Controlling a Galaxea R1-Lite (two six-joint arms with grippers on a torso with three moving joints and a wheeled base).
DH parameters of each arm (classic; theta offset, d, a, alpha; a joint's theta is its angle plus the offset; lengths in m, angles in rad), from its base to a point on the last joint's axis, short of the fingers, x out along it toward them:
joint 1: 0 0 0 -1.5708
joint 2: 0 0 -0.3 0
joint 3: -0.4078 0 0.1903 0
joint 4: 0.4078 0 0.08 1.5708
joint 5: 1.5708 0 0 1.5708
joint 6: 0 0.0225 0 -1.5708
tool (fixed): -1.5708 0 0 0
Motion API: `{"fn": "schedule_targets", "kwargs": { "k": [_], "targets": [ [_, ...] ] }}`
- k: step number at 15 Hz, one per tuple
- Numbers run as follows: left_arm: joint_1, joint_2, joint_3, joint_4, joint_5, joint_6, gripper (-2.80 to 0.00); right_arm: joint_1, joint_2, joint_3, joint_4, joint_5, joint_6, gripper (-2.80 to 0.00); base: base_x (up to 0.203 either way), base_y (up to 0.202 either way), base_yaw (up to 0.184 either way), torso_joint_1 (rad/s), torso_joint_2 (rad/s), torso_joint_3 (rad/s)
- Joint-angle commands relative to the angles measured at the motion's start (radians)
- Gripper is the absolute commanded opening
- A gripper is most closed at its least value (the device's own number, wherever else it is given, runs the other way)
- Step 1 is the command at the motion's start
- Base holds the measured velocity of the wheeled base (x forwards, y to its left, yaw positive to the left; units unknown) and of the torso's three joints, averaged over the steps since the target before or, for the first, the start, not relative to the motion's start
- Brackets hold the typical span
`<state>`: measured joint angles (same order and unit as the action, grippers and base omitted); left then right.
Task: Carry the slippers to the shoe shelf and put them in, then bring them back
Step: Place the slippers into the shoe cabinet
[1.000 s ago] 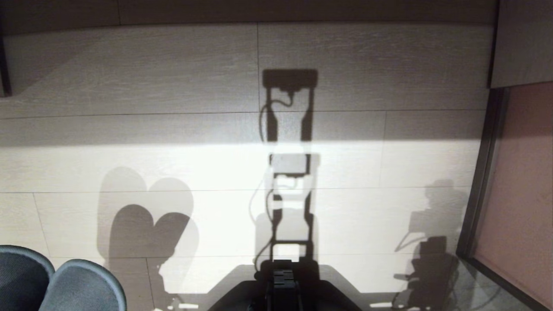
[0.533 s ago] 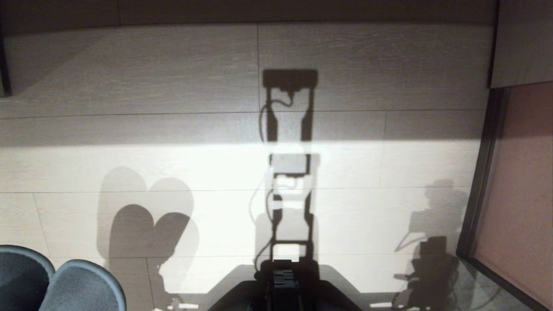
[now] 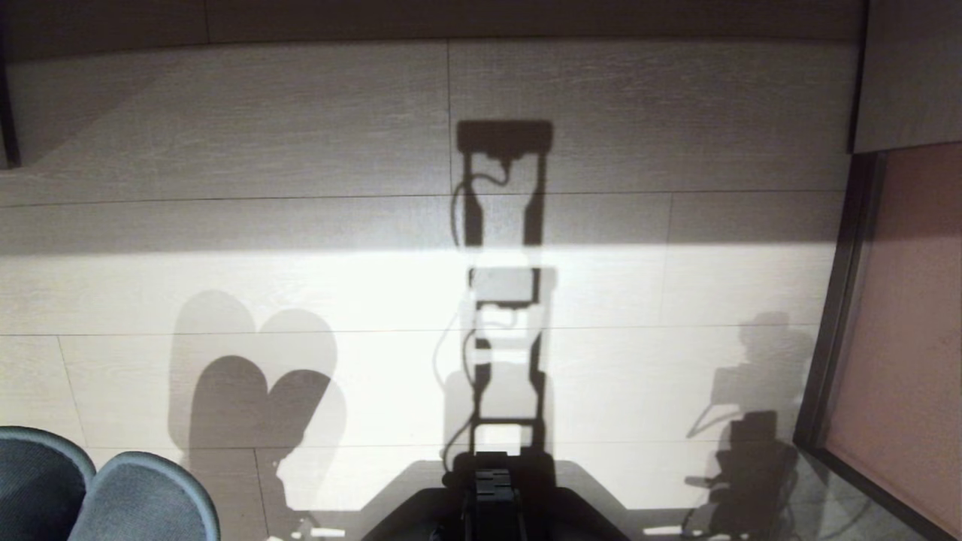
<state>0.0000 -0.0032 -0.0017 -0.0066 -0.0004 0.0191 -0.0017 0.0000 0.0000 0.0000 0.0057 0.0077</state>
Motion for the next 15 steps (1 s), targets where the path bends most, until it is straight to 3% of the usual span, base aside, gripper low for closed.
{"fn": "schedule_targets", "kwargs": {
  "k": [1, 7, 15],
  "targets": [
    [0.000, 0.003, 0.000, 0.000, 0.000, 0.001, -2.80, 0.002, -0.002, 0.000, 0.000, 0.000, 0.000, -2.80, 0.000, 0.000, 0.000, 0.000, 0.00, 0.000],
    [0.000, 0.003, 0.000, -0.001, 0.002, 0.004, -2.80, 0.000, -0.002, 0.000, 0.000, 0.000, 0.000, -2.80, 0.000, 0.000, 0.000, 0.001, 0.00, 0.013],
    [0.000, 0.005, -0.001, 0.005, 0.002, 0.004, -2.80, 0.000, -0.002, 0.000, 0.000, 0.000, 0.000, -2.80, 0.000, 0.000, 0.000, 0.003, 0.00, 0.180]
  ]
}}
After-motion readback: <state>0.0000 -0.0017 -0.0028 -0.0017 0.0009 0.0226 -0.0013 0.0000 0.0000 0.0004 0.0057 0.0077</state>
